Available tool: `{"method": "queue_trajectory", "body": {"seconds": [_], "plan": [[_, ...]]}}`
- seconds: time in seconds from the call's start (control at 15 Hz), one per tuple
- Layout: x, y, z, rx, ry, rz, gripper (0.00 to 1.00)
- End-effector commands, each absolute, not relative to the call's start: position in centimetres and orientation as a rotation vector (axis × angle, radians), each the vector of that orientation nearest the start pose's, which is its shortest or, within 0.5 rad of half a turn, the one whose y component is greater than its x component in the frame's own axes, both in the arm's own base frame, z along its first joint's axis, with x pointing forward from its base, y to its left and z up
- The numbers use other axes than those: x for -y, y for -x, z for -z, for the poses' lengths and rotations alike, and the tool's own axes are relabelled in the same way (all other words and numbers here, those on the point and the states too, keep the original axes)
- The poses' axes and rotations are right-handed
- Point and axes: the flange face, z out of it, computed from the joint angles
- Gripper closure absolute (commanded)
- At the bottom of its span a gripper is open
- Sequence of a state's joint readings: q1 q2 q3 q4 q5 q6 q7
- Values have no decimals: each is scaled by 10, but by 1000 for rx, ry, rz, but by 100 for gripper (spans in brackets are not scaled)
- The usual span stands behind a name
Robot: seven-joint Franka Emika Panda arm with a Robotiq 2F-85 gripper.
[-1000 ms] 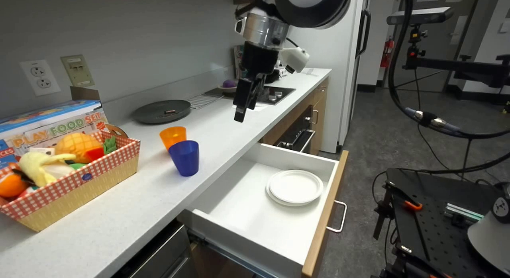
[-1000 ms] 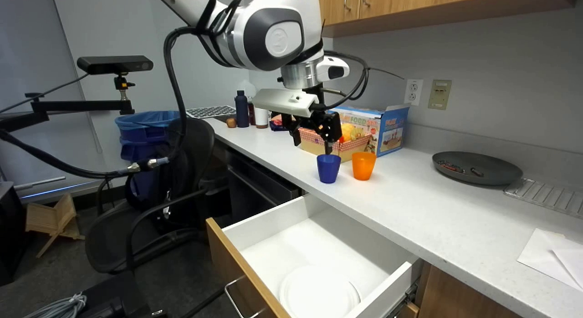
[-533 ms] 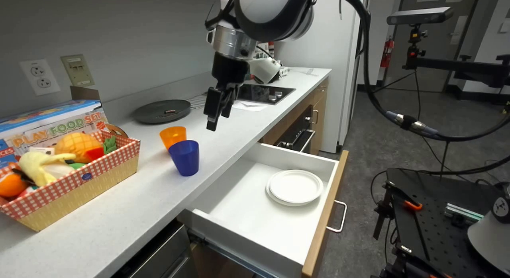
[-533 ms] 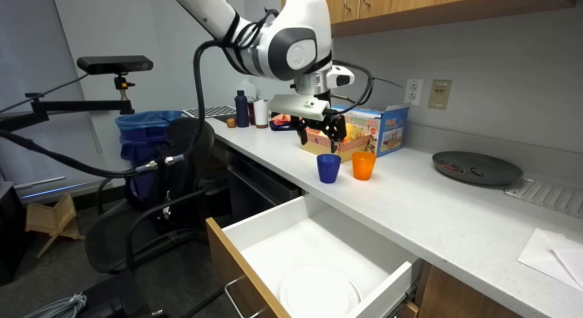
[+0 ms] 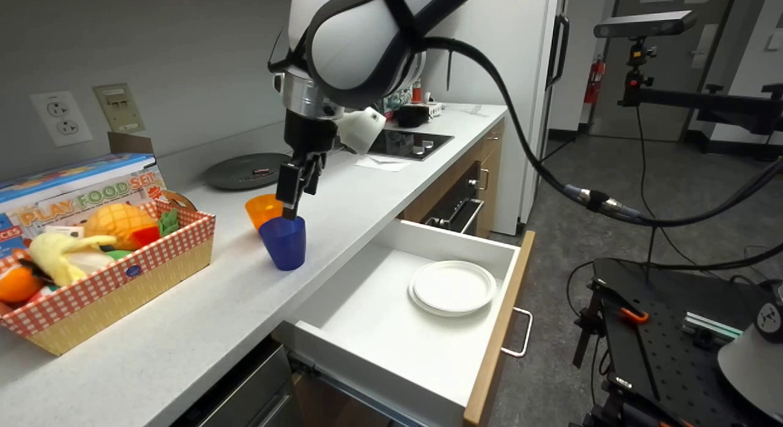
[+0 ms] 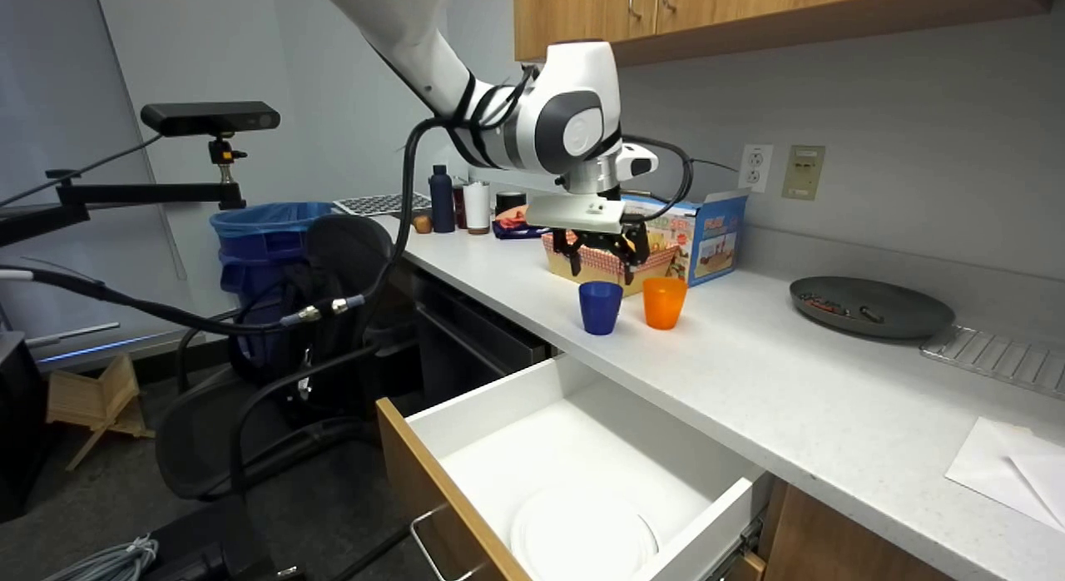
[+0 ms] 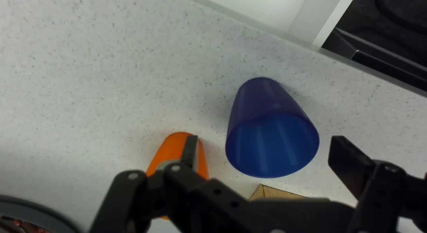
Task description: Open the drawer, then put the blue cup in the drawer
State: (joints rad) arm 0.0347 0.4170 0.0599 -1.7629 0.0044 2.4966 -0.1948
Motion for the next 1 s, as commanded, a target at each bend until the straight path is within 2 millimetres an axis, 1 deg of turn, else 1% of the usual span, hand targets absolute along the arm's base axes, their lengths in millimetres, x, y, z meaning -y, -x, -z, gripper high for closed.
{"method": "queue_trajectory", "body": {"seconds": [0.0,0.2,0.4,0.47,0.53,0.6,0.67,0.73,0.8,0.93], "plan": [[-65,-712,-350,485,3099,511,0],[-57,-729,-329,514,3127,502,0],[-52,-739,-311,512,3137,484,1],[-51,-741,-306,508,3135,478,25],[-50,-743,-302,506,3133,471,25],[-50,-745,-298,503,3137,469,29],[-51,-746,-296,506,3136,465,35],[-51,-747,-295,508,3136,466,44],[-51,-747,-293,504,3135,460,51],[-51,-744,-294,500,3123,441,67]]}}
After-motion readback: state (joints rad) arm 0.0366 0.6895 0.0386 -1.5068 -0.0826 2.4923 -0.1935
